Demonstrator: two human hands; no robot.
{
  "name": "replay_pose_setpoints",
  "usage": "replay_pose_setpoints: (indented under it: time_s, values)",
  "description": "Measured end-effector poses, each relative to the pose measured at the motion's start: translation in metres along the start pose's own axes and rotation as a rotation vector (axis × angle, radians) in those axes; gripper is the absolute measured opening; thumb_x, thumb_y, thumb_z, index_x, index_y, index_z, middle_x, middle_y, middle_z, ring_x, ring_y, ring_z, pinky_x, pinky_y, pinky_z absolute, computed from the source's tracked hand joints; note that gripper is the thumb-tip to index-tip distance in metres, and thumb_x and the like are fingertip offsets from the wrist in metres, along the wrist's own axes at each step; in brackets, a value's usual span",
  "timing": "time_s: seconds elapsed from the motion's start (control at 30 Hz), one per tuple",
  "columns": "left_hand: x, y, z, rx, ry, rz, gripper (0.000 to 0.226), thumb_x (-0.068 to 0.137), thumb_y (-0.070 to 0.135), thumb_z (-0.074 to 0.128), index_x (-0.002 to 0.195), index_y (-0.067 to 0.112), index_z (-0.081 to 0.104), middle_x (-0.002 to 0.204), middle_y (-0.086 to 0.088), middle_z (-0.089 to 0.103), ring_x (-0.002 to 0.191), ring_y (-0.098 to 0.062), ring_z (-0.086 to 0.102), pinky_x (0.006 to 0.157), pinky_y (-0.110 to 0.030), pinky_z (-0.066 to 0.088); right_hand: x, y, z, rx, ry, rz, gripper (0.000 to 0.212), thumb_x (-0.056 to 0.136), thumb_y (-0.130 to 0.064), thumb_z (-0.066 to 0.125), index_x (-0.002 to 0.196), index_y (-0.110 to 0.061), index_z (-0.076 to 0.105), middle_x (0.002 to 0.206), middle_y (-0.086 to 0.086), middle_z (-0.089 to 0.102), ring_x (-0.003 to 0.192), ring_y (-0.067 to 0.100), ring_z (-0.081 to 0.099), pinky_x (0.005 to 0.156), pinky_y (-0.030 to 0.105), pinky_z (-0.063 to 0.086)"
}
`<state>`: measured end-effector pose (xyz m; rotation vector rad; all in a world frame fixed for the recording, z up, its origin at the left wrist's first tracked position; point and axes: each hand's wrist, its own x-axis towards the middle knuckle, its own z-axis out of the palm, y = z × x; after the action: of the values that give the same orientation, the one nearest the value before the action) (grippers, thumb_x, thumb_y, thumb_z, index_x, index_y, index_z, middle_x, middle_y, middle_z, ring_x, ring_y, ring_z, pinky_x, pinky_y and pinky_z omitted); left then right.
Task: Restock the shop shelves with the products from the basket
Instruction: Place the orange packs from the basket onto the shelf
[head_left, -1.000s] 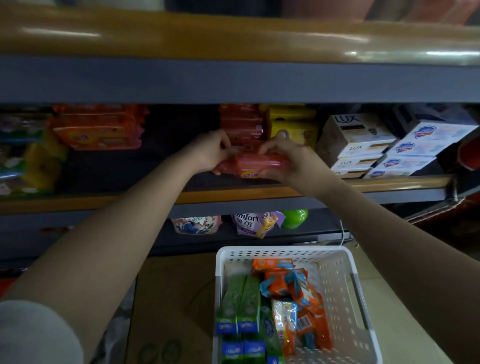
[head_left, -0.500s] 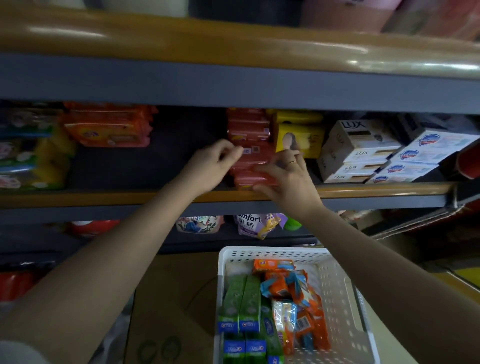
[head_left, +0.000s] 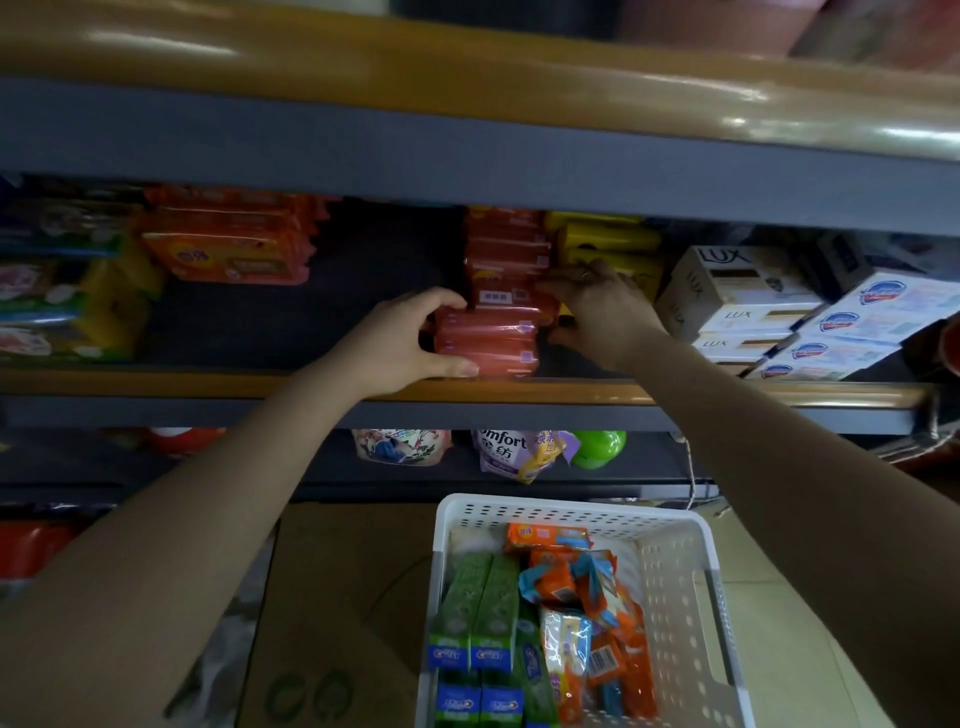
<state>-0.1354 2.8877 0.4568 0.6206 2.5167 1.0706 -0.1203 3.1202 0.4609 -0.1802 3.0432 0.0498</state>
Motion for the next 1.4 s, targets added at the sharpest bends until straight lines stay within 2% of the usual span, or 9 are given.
replay_pose_setpoints:
  time_s: [0.17, 0.43, 0.53, 0.63, 0.8, 0.93, 1.23, 1.33, 1.4]
  values:
    - [-0.003, -0.006, -0.008, -0.016, -0.022, -0.015, 0.068, 0.069, 0.029, 0.078, 0.129, 0.029, 0.045, 0.131, 0.001, 0.049, 0.113, -0.01, 0.047, 0.093, -0.027, 0.042, 0.004, -0.007, 0.003, -0.021, 0.108, 0.004, 0.051, 0.086, -0.03, 0.06, 0.133, -0.018, 0.044, 0.139, 0.009, 0.047, 0.132, 0.032, 0.032, 0.101, 0.042, 0.033]
    - [-0.002, -0.006, -0.005, -0.083, -0.049, -0.03, 0.072, 0.07, 0.026, 0.078, 0.131, 0.024, 0.04, 0.133, 0.0, 0.046, 0.117, -0.014, 0.05, 0.101, -0.035, 0.045, 0.002, -0.007, -0.02, 0.954, 0.253, 0.252, 0.031, 0.088, -0.025, 0.057, 0.114, -0.007, 0.057, 0.107, 0.008, 0.063, 0.101, 0.026, 0.061, 0.088, 0.045, 0.053]
    - [0.002, 0.001, 0.004, -0.069, -0.01, -0.007, 0.071, 0.069, 0.026, 0.078, 0.129, 0.018, 0.041, 0.133, -0.003, 0.048, 0.115, -0.016, 0.052, 0.1, -0.036, 0.046, 0.006, -0.011, -0.027, 1.131, 0.351, 0.269, 0.04, 0.088, -0.03, 0.06, 0.119, -0.006, 0.055, 0.11, 0.001, 0.061, 0.1, 0.016, 0.061, 0.077, 0.018, 0.054]
    - [0.004, 0.005, 0.014, -0.042, 0.018, 0.0, 0.076, 0.069, 0.028, 0.078, 0.132, 0.015, 0.037, 0.135, -0.006, 0.048, 0.118, -0.019, 0.052, 0.102, -0.037, 0.044, 0.01, -0.015, -0.038, 0.695, 0.518, 0.09, 0.04, 0.086, -0.027, 0.064, 0.116, -0.002, 0.058, 0.11, 0.005, 0.064, 0.102, 0.018, 0.059, 0.079, 0.015, 0.045]
    - [0.001, -0.001, 0.01, -0.073, -0.042, -0.037, 0.08, 0.072, 0.028, 0.076, 0.138, 0.015, 0.033, 0.138, -0.005, 0.047, 0.124, -0.015, 0.047, 0.107, -0.036, 0.04, 0.02, -0.038, -0.041, 0.068, 0.167, -0.224, 0.041, 0.092, -0.029, 0.054, 0.128, -0.01, 0.052, 0.126, 0.02, 0.057, 0.111, 0.037, 0.056, 0.089, 0.041, 0.046]
    - [-0.003, -0.002, 0.007, -0.061, -0.038, -0.034, 0.07, 0.072, 0.031, 0.075, 0.132, 0.017, 0.041, 0.131, -0.001, 0.054, 0.119, -0.013, 0.051, 0.105, -0.036, 0.041, 0.029, -0.05, -0.029, 0.246, 0.006, -0.209, 0.045, 0.09, -0.03, 0.056, 0.133, -0.018, 0.049, 0.135, 0.011, 0.053, 0.122, 0.03, 0.051, 0.102, 0.039, 0.041]
    - [-0.001, -0.001, 0.002, -0.067, 0.046, -0.052, 0.065, 0.079, 0.025, 0.071, 0.136, 0.014, 0.04, 0.131, -0.004, 0.055, 0.115, -0.014, 0.053, 0.095, -0.024, 0.039, 0.004, -0.019, -0.02, 0.369, 0.104, -0.086, 0.031, 0.093, -0.012, 0.05, 0.123, -0.009, 0.058, 0.123, 0.016, 0.061, 0.109, 0.033, 0.058, 0.091, 0.031, 0.041]
    - [0.003, 0.005, 0.007, -0.11, 0.04, -0.046, 0.057, 0.08, 0.022, 0.069, 0.131, 0.014, 0.046, 0.128, -0.005, 0.059, 0.116, -0.017, 0.055, 0.093, -0.023, 0.04, -0.005, -0.026, -0.018, 0.464, 0.16, -0.011, 0.037, 0.093, -0.029, 0.051, 0.122, -0.007, 0.058, 0.124, 0.016, 0.061, 0.112, 0.033, 0.057, 0.096, 0.033, 0.041]
    - [0.006, 0.009, 0.014, -0.149, 0.028, -0.027, 0.052, 0.08, 0.022, 0.07, 0.127, 0.016, 0.05, 0.125, -0.004, 0.061, 0.115, -0.018, 0.057, 0.095, -0.024, 0.042, -0.013, -0.026, -0.012, 0.417, 0.085, -0.003, 0.067, 0.08, -0.057, 0.056, 0.129, -0.01, 0.052, 0.132, 0.016, 0.054, 0.121, 0.036, 0.048, 0.105, 0.043, 0.036]
